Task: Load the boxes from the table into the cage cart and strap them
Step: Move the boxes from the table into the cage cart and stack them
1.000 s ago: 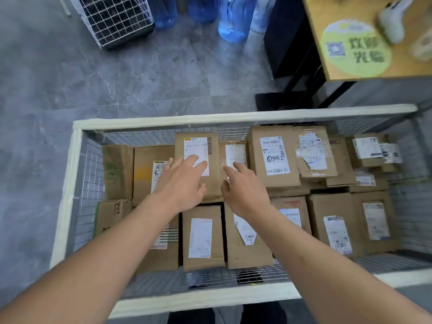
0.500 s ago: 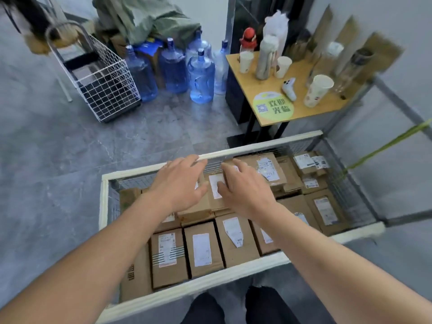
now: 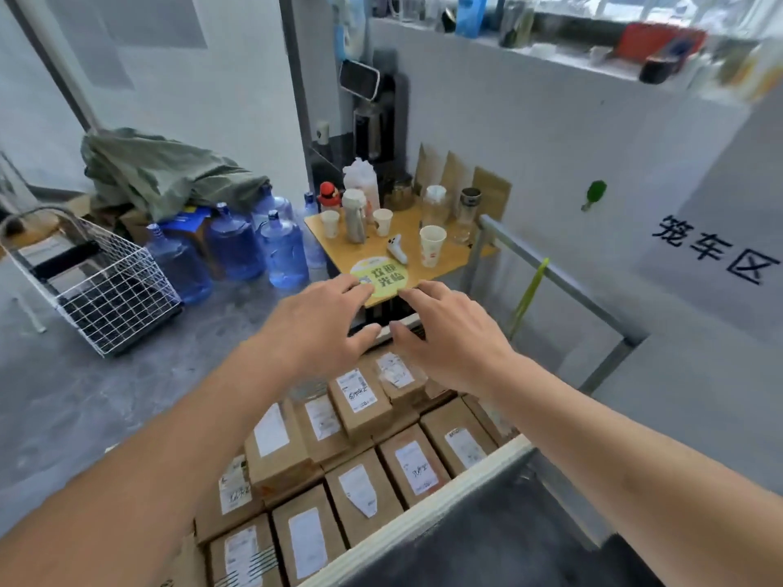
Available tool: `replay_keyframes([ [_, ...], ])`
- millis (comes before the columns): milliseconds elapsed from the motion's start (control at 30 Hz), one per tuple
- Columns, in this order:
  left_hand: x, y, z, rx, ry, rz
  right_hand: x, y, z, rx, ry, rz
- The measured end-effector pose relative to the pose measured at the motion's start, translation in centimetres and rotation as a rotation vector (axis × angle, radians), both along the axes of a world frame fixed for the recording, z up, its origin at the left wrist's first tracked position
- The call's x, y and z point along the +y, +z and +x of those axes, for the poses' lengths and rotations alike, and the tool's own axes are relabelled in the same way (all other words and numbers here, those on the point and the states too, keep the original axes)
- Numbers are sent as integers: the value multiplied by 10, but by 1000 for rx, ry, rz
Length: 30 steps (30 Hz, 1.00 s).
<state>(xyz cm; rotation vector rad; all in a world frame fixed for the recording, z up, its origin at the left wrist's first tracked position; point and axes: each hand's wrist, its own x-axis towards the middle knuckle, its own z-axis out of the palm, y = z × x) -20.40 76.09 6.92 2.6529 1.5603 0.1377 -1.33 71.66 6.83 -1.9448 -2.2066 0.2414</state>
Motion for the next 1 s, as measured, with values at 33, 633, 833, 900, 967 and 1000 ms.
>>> replay_keyframes([
  [33,-1,7,16,-8,-17,14,-4,7,16,-1,-16,14],
  [633,-13,62,287,-78,-536,51,-107,68,244,18,-518,64],
  [833,-2,64,353,-98,-791,26,-129,71,272,27,-752,57],
  [900,-2,65,372,-108,-872,25,-136,72,278,43,-837,83],
  [967,-4,67,388,-108,-949,26,-142,71,282,49,-913,102],
  [1000,-5,67,399,-103,-1001,20,-147,71,284,58,-970,111],
])
